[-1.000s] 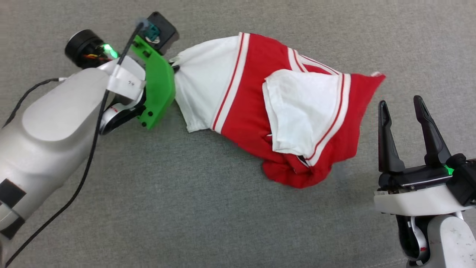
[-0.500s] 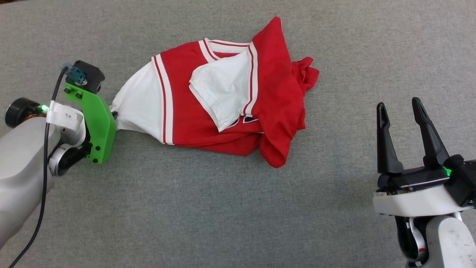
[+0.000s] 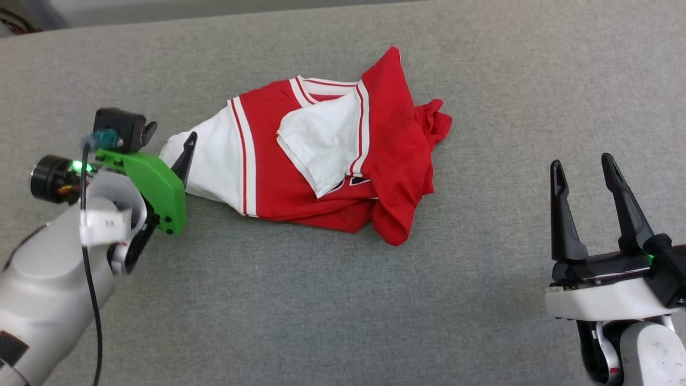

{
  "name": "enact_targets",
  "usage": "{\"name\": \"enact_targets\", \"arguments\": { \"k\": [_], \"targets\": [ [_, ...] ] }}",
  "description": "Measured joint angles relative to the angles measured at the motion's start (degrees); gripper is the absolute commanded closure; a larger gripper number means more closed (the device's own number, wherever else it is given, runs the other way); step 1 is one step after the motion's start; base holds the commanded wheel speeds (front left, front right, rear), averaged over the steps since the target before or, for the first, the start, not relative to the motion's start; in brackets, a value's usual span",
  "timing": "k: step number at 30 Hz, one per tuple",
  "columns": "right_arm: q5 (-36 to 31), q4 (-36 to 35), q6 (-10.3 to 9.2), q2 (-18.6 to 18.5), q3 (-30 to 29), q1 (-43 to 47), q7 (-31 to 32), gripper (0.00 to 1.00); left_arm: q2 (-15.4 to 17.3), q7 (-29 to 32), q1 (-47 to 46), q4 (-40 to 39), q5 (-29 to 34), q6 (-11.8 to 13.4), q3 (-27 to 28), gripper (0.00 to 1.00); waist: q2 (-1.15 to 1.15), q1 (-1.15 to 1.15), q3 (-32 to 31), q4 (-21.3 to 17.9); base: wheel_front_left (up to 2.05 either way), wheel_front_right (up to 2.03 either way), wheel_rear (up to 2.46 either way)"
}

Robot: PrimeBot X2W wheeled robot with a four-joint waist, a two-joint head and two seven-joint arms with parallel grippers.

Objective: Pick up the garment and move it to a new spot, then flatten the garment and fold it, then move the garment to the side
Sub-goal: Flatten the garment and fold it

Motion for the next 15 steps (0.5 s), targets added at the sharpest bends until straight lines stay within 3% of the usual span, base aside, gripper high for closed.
{"name": "enact_targets", "arguments": {
  "k": [3,6,10,15],
  "targets": [
    [-0.76,-0.62,0.00,-0.01,-0.68,0.14,0.00,0.00,-1.13,-5.54,3.04,-0.60,0.76,3.25,1.74,0.00,0.00,0.00,-1.52,0.72,0.00,0.00,0.00],
    [-1.45,-1.52,0.00,0.00,-1.38,0.18,0.00,0.00,-2.20,-6.86,6.56,-3.82,3.14,7.60,5.58,0.00,0.00,0.00,-2.91,1.61,0.00,0.00,0.00],
    [-2.63,-3.07,0.00,-0.01,-2.23,0.17,0.00,0.00,-3.49,-6.90,12.89,-14.15,11.78,13.61,17.29,0.00,0.00,0.00,-4.30,3.16,0.00,0.00,0.00],
    [-4.14,-4.60,0.00,0.00,-2.87,-0.06,0.00,0.00,-6.84,-6.90,25.32,-23.27,23.24,17.63,29.19,0.00,0.00,0.00,-5.79,4.86,0.00,0.00,0.00]
  ]
}}
